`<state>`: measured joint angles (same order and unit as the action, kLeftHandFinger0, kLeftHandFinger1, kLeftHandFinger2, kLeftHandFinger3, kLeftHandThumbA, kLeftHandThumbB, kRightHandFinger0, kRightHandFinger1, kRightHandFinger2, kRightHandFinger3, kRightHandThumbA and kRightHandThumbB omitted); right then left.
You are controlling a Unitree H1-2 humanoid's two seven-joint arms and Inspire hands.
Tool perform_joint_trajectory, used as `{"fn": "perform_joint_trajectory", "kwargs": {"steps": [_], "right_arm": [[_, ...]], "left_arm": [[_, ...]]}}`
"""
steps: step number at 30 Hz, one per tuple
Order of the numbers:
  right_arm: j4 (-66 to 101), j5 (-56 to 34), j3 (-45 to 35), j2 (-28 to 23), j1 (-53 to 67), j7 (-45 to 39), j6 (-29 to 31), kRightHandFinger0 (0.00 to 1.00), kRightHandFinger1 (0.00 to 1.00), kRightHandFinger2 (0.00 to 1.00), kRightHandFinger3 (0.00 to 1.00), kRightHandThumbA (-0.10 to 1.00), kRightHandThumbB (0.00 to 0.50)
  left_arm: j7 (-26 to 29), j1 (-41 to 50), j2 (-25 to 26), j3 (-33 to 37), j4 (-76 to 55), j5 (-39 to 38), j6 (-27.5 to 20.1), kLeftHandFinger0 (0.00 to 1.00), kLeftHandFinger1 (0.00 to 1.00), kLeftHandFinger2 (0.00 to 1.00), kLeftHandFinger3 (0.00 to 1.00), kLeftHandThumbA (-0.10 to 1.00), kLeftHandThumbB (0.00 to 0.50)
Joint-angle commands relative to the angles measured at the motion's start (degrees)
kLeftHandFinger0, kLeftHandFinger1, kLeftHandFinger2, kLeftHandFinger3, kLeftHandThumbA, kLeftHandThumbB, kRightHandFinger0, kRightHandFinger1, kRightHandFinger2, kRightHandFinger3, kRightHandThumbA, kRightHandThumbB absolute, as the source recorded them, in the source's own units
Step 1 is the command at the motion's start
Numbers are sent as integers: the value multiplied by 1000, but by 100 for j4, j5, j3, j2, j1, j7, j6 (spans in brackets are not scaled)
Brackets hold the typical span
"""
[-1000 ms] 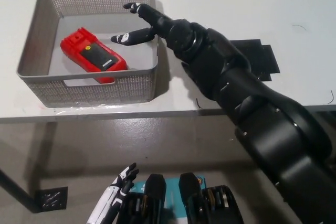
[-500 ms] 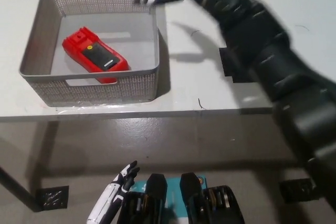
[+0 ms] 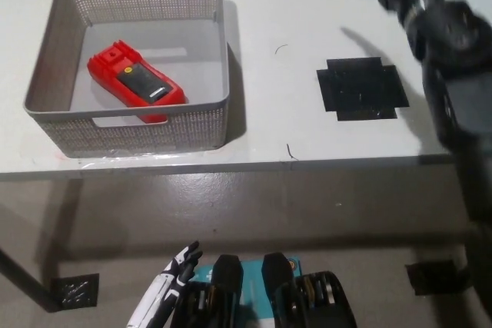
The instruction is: Use the right hand to pick up a multimeter on the right side and put it into a container on the left side
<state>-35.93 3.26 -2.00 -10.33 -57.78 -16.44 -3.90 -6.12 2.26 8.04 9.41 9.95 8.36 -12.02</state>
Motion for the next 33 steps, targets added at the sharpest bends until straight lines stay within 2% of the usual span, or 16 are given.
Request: {"fn": "perform_joint_trajectory", "kwargs": {"steps": [1, 4, 9, 10, 12, 14, 17, 18, 21, 28, 30, 33], "right_arm": [[4744, -2357, -593, -250, 2054, -718, -1086, 1000, 1000, 1000, 1000, 1000, 333], [5375, -2545, -479, -193, 2779, -653, -1014, 1000, 1000, 1000, 1000, 1000, 324], [5885, -2702, -364, -172, 3774, -619, -708, 1000, 1000, 1000, 1000, 1000, 366], [5796, -2741, -306, -125, 4073, -700, -457, 1000, 1000, 1000, 1000, 1000, 355], [5671, -2747, -236, -69, 4399, -767, -341, 1000, 1000, 1000, 1000, 1000, 362], [5557, -2703, -191, 10, 4681, -772, -235, 1000, 1000, 1000, 1000, 1000, 346], [5287, -2718, -135, 163, 5197, -804, -112, 1000, 1000, 1000, 1000, 1000, 350], [5168, -2718, -125, 193, 5322, -831, -31, 1000, 1000, 1000, 1000, 1000, 332], [4952, -2881, -132, 275, 5515, -923, 26, 1000, 1000, 1000, 1000, 1000, 316], [4482, -2925, -50, 386, 5986, -1035, -1, 1000, 1000, 1000, 1000, 989, 358], [4101, -2811, 28, 357, 6048, -1206, 259, 1000, 1000, 1000, 1000, 974, 310], [3651, -2419, 122, 287, 6023, -1113, 400, 1000, 1000, 1000, 1000, 1000, 279]], "left_arm": [[-39, 46, 60, -163, -95, -254, -174, 1000, 1000, 1000, 1000, 1000, 402], [-27, 66, 45, -185, -69, -293, -170, 1000, 1000, 1000, 1000, 1000, 412], [39, 60, -2, -199, 21, -280, -247, 1000, 1000, 1000, 1000, 1000, 423], [31, 64, -3, -203, 44, -308, -284, 1000, 1000, 1000, 1000, 1000, 415], [33, 64, -12, -212, 80, -337, -319, 1000, 1000, 1000, 1000, 1000, 411], [58, 83, -24, -215, 96, -327, -357, 1000, 1000, 1000, 1000, 1000, 418], [52, 96, -40, -235, 80, -380, -332, 1000, 1000, 1000, 1000, 1000, 433], [48, 87, -52, -248, 70, -408, -284, 1000, 1000, 1000, 1000, 1000, 444], [46, 39, -73, -283, 113, -456, -279, 1000, 1000, 1000, 1000, 1000, 434], [31, 49, -85, -325, 111, -406, -284, 1000, 1000, 1000, 1000, 1000, 425], [8, 61, -123, -350, 113, -463, -281, 1000, 1000, 1000, 1000, 1000, 431], [165, 103, -204, -429, 112, -379, -376, 1000, 1000, 1000, 1000, 1000, 446]]}}
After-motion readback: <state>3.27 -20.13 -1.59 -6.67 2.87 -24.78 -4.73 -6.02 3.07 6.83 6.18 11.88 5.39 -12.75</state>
